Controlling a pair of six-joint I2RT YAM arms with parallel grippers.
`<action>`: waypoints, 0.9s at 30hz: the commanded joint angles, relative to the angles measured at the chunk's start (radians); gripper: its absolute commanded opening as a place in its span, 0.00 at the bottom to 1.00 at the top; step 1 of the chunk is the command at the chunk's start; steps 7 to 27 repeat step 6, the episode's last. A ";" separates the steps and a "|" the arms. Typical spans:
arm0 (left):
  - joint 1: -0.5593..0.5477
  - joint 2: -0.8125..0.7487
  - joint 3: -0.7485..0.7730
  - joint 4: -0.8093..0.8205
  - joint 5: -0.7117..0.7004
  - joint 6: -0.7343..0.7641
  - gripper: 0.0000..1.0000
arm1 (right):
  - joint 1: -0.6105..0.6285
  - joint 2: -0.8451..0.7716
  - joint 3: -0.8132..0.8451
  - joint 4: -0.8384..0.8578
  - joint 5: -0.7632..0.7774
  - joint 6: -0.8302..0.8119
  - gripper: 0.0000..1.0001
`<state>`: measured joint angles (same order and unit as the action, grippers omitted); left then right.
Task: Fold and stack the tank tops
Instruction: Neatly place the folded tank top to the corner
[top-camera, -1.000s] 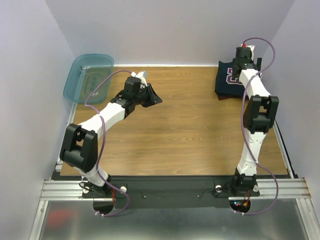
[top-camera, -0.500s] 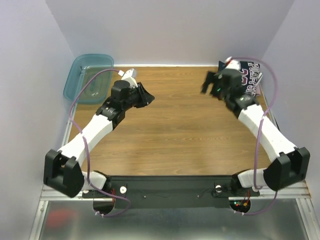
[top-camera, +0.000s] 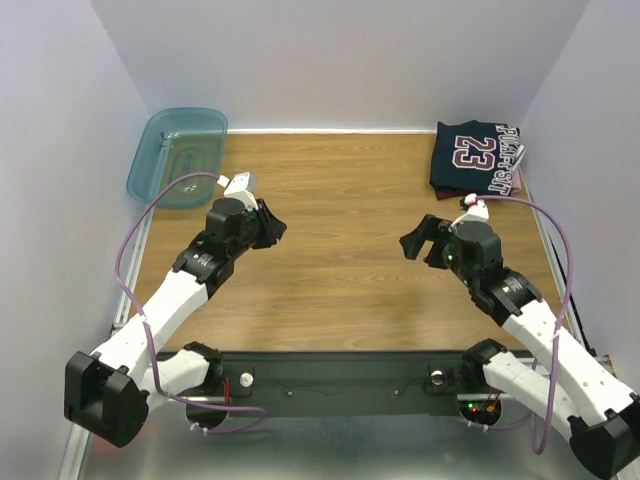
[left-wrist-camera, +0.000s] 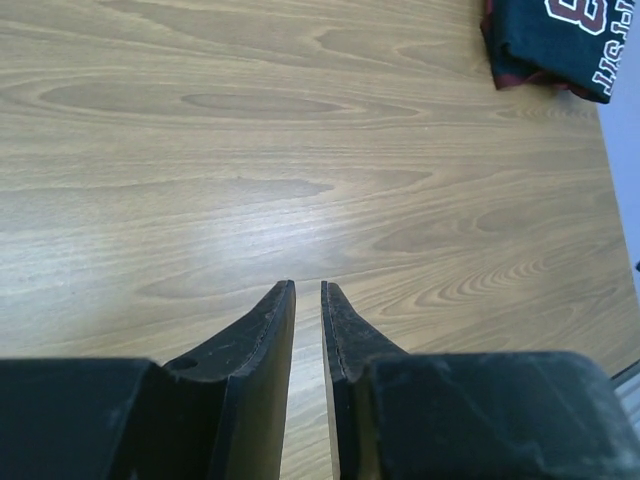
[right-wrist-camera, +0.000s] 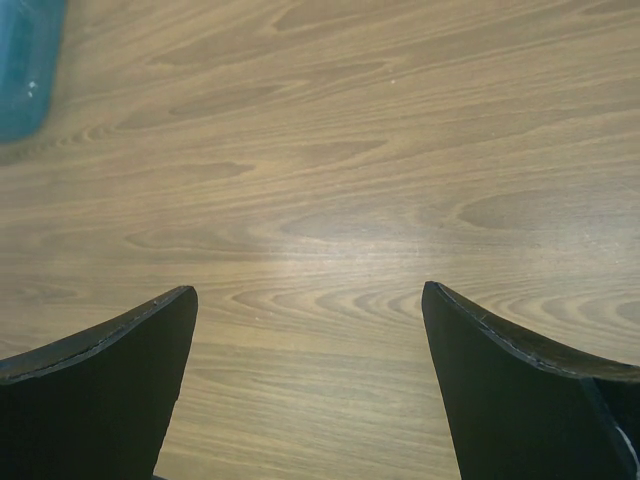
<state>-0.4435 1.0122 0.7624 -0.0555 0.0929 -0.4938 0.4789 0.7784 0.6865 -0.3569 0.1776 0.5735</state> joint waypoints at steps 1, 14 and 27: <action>-0.001 -0.020 -0.002 0.028 -0.015 0.018 0.29 | -0.002 -0.008 0.011 0.062 0.054 0.031 1.00; -0.003 -0.026 0.023 0.016 -0.015 0.032 0.29 | -0.002 -0.001 0.031 0.062 0.086 0.029 1.00; -0.003 -0.026 0.023 0.016 -0.015 0.032 0.29 | -0.002 -0.001 0.031 0.062 0.086 0.029 1.00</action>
